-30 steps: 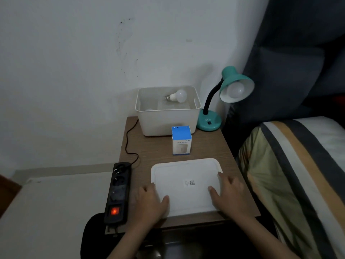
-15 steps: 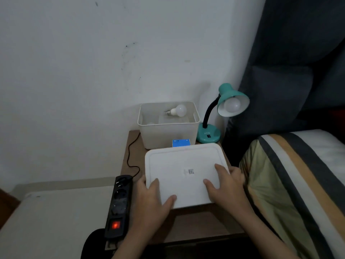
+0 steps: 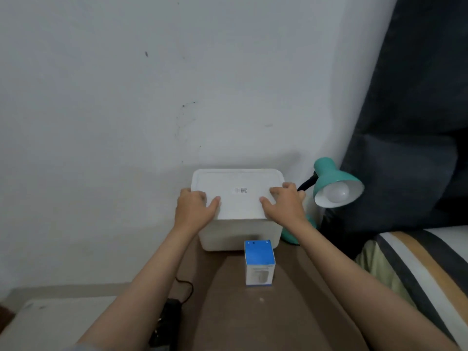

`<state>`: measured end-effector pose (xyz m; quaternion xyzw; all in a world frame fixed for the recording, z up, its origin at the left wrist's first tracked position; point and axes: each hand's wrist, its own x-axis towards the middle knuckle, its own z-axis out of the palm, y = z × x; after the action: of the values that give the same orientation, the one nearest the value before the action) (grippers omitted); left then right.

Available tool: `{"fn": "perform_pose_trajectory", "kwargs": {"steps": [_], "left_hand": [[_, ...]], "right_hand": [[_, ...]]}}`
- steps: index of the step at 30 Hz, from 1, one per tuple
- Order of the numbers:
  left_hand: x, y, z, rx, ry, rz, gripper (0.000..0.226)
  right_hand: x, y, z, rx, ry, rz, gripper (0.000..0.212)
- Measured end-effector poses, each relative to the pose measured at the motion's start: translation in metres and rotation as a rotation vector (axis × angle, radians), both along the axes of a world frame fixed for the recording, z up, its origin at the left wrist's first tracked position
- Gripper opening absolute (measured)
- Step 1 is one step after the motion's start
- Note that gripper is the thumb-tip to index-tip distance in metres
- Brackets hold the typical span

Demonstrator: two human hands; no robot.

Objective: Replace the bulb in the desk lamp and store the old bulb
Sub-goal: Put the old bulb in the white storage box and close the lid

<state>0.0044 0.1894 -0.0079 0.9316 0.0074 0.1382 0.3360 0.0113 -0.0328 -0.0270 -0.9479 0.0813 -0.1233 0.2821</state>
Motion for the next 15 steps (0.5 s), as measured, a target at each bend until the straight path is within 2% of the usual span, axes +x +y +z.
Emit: {"fn": "perform_pose_trajectory", "kwargs": {"steps": [6,11,15], "left_hand": [[0.05,-0.001,-0.019,0.032,0.093,-0.001,0.048],[0.056,-0.002,-0.043,0.128,0.102,-0.008,0.05],[0.055,-0.004,-0.055,0.204,0.076,-0.013,0.042]], "right_hand": [[0.045,-0.005,-0.019,0.001,0.063,0.024,0.052],[0.052,-0.01,-0.035,-0.034,0.047,0.02,0.047],[0.045,-0.007,-0.046,-0.045,-0.028,0.011,0.045]]}}
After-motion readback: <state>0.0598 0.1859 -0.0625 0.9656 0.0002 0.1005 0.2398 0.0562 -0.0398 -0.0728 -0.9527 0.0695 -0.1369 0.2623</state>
